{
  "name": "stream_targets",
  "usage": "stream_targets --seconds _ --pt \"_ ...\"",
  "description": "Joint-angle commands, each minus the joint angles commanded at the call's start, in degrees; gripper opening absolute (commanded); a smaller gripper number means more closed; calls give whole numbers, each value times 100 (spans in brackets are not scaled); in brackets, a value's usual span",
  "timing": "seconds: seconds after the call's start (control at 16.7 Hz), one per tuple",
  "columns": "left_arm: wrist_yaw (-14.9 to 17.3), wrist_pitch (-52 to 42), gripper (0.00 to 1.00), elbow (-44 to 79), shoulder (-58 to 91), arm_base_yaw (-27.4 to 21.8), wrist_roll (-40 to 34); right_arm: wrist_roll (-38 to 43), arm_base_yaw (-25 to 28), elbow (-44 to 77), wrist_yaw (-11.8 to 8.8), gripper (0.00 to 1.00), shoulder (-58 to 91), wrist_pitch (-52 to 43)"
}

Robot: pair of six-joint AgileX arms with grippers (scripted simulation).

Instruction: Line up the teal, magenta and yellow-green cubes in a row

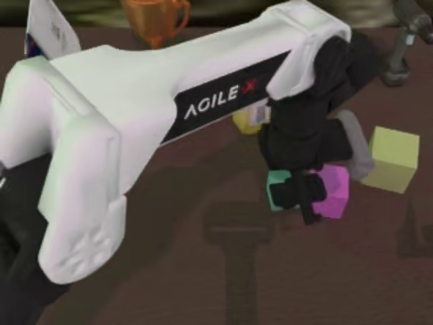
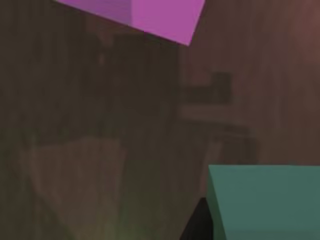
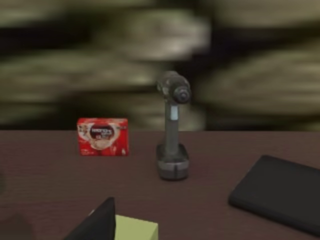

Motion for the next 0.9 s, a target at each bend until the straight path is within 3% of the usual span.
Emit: stream_targets --seconds 0.18,0.48,0.9 --pt "1 -166 0 339 129 -390 210 0 0 0 0 100 0 0" --pt "0 -137 0 317 109 -385 215 0 0 0 0 100 0 0" --pt "4 1137 0 -756 308 -386 221 0 0 0 0 100 0 0"
